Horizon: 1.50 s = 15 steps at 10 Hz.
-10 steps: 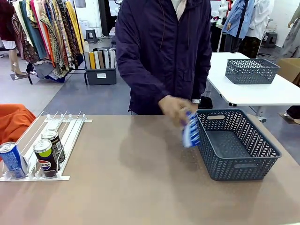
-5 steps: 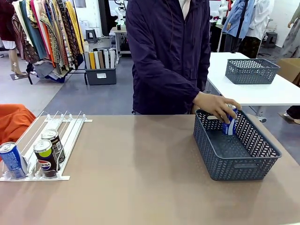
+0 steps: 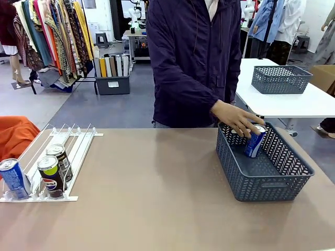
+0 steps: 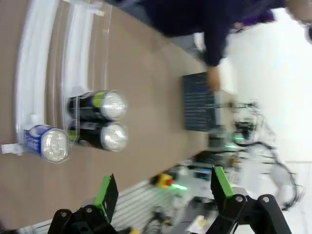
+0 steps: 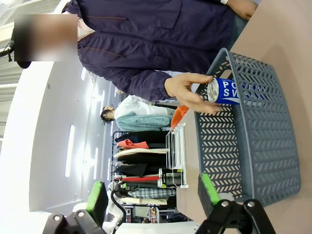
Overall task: Retrieve and store the cans from the dispenser.
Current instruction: Pick up the last remaining can from one row of the Automatic Can Dispenser and place it in the middle of the table.
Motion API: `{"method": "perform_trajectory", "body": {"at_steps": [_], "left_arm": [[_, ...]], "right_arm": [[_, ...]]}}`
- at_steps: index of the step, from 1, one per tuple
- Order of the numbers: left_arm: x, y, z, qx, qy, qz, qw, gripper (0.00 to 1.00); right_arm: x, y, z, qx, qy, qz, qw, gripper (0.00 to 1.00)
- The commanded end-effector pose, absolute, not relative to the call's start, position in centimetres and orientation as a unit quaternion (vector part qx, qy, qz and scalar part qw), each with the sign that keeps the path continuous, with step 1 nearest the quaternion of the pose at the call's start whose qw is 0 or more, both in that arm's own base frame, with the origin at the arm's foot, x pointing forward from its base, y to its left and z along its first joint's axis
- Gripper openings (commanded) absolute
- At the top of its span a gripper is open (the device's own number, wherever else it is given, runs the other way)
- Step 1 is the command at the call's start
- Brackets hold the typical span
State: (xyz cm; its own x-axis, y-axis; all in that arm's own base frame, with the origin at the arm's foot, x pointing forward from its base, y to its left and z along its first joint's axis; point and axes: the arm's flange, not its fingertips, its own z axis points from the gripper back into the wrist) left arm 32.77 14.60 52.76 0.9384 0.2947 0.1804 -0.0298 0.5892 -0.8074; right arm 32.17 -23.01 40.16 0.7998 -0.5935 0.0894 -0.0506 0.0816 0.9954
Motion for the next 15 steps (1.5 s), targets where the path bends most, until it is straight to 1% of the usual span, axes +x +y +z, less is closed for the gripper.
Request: {"method": "perform_trajectory", "body": {"at_steps": [1, 3, 4, 5, 6, 7, 9, 11, 12, 13, 14, 15], "left_arm": [[31.9, 10.2, 54.1, -0.298, -0.124, 0.080, 0.943, 1.00], [32.5, 7.4, 54.0, -0.171, -0.117, 0.058, 0.977, 1.00], [32.8, 6.4, 53.5, -0.120, -0.114, 0.030, 0.986, 1.00], [33.2, 5.9, 52.9, -0.071, -0.119, 0.035, 0.990, 1.00], [33.4, 5.4, 52.0, -0.051, -0.114, 0.026, 0.992, 1.00], [33.8, 5.4, 51.0, -0.022, -0.130, 0.041, 0.990, 1.00], [34.7, 5.8, 48.1, -0.005, -0.121, 0.061, 0.991, 1.00], [35.8, 5.5, 45.9, -0.026, -0.098, 0.055, 0.993, 1.00], [36.2, 5.4, 44.8, -0.023, -0.081, 0.062, 0.994, 1.00], [36.8, 5.5, 43.9, -0.015, -0.083, 0.075, 0.994, 1.00], [37.5, 5.5, 42.9, -0.028, -0.074, 0.077, 0.994, 1.00], [37.8, 5.6, 42.0, -0.019, -0.058, 0.086, 0.994, 1.00]], "right_arm": [[32.1, -23.1, 40.6, 0.653, -0.241, -0.199, 0.690, 1.00], [32.1, -23.1, 40.6, 0.653, -0.241, -0.199, 0.690, 1.00], [32.1, -23.1, 40.6, 0.653, -0.241, -0.199, 0.690, 1.00], [32.1, -23.1, 40.6, 0.653, -0.241, -0.199, 0.690, 1.00], [32.1, -23.1, 40.6, 0.653, -0.241, -0.199, 0.690, 1.00], [32.1, -23.1, 40.6, 0.653, -0.241, -0.199, 0.690, 1.00], [32.1, -23.1, 40.6, 0.653, -0.241, -0.199, 0.690, 1.00], [32.1, -23.1, 40.6, 0.653, -0.241, -0.199, 0.690, 1.00], [32.1, -23.1, 40.6, 0.653, -0.241, -0.199, 0.690, 1.00], [32.1, -23.1, 40.6, 0.653, -0.241, -0.199, 0.690, 1.00], [32.1, -23.1, 40.6, 0.653, -0.241, -0.199, 0.690, 1.00], [32.1, -23.1, 40.6, 0.653, -0.241, -0.199, 0.690, 1.00]]}}
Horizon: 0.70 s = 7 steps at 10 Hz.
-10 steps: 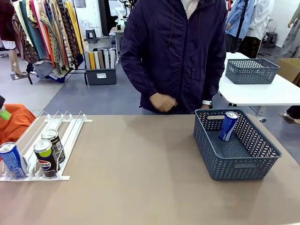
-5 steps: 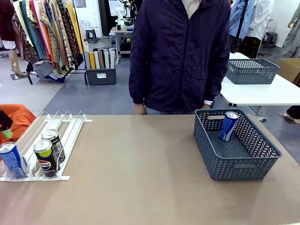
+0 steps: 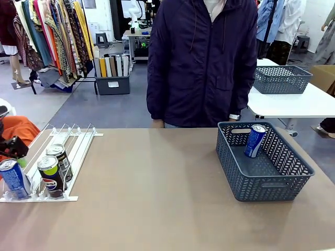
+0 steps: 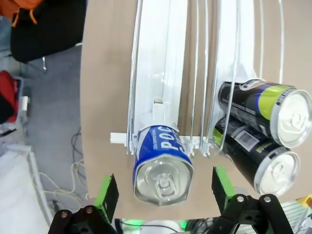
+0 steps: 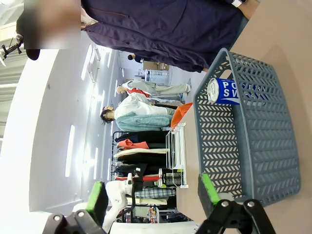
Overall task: Retrieve and store the cans from the dispenser.
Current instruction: Pick up the last remaining can from one row of the Automatic Can Dispenser and place it in the middle of the table.
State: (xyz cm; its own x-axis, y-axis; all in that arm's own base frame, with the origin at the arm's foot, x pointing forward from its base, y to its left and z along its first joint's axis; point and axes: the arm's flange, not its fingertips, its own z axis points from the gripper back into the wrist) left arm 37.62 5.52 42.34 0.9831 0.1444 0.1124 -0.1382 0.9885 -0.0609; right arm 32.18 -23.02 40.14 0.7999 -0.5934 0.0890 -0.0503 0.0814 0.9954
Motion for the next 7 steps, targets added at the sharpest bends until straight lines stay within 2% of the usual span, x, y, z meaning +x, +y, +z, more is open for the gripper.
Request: {"method": "perform_trajectory", "body": {"at_steps": [1, 5, 6, 7], "left_arm": [[38.22, 5.46, 41.35, -0.013, -0.050, 0.092, 0.994, 1.00], [38.83, 5.36, 40.68, -0.010, -0.046, 0.100, 0.994, 1.00], [38.80, 5.49, 40.73, 0.000, -0.050, 0.102, 0.993, 0.86], [38.78, 5.50, 40.72, -0.005, -0.050, 0.100, 0.994, 0.45]], "right_arm": [[32.11, -23.10, 40.60, 0.653, -0.241, -0.199, 0.690, 1.00], [32.11, -23.10, 40.60, 0.653, -0.241, -0.199, 0.690, 1.00], [32.11, -23.10, 40.60, 0.653, -0.241, -0.199, 0.690, 1.00], [32.11, -23.10, 40.60, 0.653, -0.241, -0.199, 0.690, 1.00]]}}
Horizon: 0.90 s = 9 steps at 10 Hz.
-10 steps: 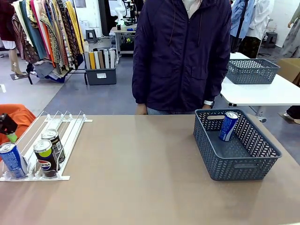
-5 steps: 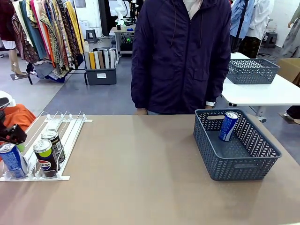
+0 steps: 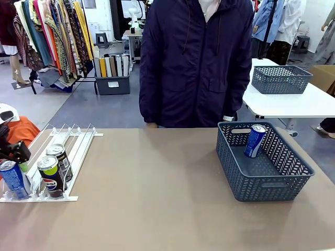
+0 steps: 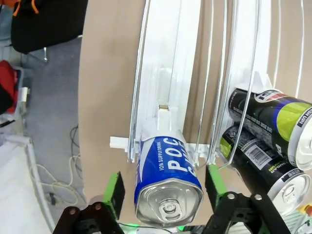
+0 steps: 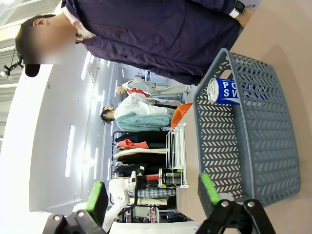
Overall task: Retrieve and store the cans from the dispenser.
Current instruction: Pick up the last remaining can from one row of the Automatic Can Dispenser and place it in the middle of the table.
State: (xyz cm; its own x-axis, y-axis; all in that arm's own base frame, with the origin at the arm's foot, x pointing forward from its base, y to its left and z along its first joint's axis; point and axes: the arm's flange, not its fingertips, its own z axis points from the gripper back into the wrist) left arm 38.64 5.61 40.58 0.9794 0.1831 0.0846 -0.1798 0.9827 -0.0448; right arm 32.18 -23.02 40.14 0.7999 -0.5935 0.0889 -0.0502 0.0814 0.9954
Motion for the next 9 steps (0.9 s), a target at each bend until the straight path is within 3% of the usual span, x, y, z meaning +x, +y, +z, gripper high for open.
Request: {"method": "perform_trajectory", "body": {"at_steps": [1, 7, 9], "left_arm": [[38.9, 5.4, 40.6, -0.003, -0.049, 0.098, 0.994, 0.00], [38.9, 5.1, 41.0, -0.018, -0.053, 0.099, 0.994, 0.00], [37.9, 3.9, 43.8, -0.006, -0.090, 0.089, 0.992, 0.00]], "right_arm": [[32.1, -23.1, 40.6, 0.653, -0.241, -0.199, 0.690, 1.00], [32.1, -23.1, 40.6, 0.653, -0.241, -0.199, 0.690, 1.00], [32.1, -23.1, 40.6, 0.653, -0.241, -0.199, 0.690, 1.00]]}}
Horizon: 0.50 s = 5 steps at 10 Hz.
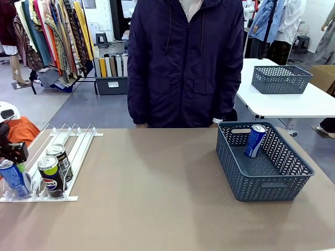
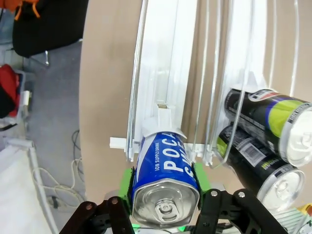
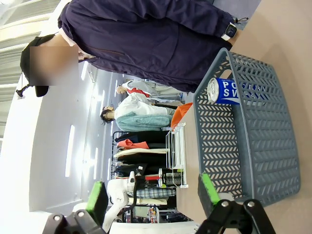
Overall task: Retrieve and store the cans from the dispenser.
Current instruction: Pick up the last remaining can from one row of the Automatic Can Dispenser and place it in the middle of the table.
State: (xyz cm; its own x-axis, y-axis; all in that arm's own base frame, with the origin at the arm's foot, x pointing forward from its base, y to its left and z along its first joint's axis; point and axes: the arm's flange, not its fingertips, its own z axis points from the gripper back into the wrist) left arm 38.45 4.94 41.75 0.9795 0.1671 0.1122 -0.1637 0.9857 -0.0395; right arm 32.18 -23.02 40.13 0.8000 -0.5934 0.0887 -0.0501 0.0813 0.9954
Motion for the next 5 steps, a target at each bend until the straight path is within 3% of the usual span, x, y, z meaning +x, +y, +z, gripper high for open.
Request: {"method": "perform_trajectory", "body": {"at_steps": [1, 5], "left_arm": [[37.3, 3.3, 46.1, -0.010, -0.113, 0.089, 0.990, 0.00], [32.5, 2.6, 56.5, -0.010, -0.154, 0.056, 0.986, 0.00]], "right_arm": [[32.1, -23.1, 40.6, 0.653, -0.241, -0.199, 0.690, 1.00], [32.1, -23.1, 40.6, 0.653, -0.241, -0.199, 0.690, 1.00]]}}
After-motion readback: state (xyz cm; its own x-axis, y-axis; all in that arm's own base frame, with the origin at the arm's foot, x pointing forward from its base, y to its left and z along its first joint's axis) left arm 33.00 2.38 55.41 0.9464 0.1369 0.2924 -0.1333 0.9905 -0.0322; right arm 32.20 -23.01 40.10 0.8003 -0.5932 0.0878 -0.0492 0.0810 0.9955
